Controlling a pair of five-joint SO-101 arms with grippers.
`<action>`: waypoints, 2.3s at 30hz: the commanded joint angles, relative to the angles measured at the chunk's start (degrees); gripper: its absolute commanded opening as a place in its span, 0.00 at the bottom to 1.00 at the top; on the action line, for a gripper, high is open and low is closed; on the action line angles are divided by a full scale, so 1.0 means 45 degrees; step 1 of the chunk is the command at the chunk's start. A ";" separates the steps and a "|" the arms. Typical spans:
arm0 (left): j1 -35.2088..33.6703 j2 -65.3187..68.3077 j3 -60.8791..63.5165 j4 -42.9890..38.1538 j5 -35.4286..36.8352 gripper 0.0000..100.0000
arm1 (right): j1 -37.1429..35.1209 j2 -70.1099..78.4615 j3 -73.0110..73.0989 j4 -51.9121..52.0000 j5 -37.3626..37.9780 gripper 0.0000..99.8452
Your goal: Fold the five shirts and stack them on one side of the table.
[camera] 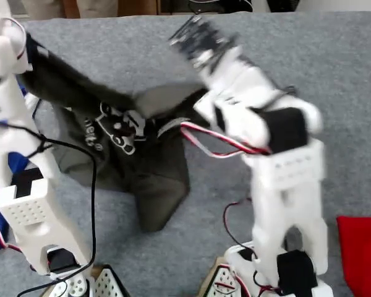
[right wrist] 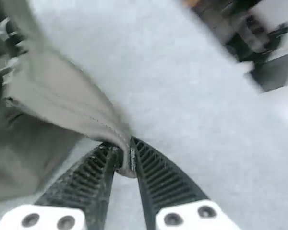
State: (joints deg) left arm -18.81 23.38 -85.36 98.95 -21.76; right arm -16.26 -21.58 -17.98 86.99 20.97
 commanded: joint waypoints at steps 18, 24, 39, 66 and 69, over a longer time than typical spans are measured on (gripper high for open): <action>-0.1270 -0.1377 -0.0899 0.0410 0.0020 0.02 | 0.1182 0.0049 -0.7941 0.0176 0.0684 0.00; -0.1895 -0.2217 -0.0781 0.0410 0.1817 0.02 | 0.1748 0.0596 -1.0227 0.0176 0.0684 0.00; -0.1856 -0.6613 -0.0879 0.0410 0.3888 0.02 | 0.3526 0.0537 -1.1751 -0.2247 0.0762 0.00; -0.1817 -0.8274 0.5275 0.0391 0.3868 0.02 | 0.3429 0.2002 -1.1614 -0.2696 0.1661 0.00; -0.1485 -0.7883 0.7678 -0.0352 0.3849 0.02 | 0.3253 0.3702 -1.1614 -0.2598 0.1661 0.00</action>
State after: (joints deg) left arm -26.37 -13.63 -59.96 100.09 -4.53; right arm -1.32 -11.12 -69.76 76.44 28.26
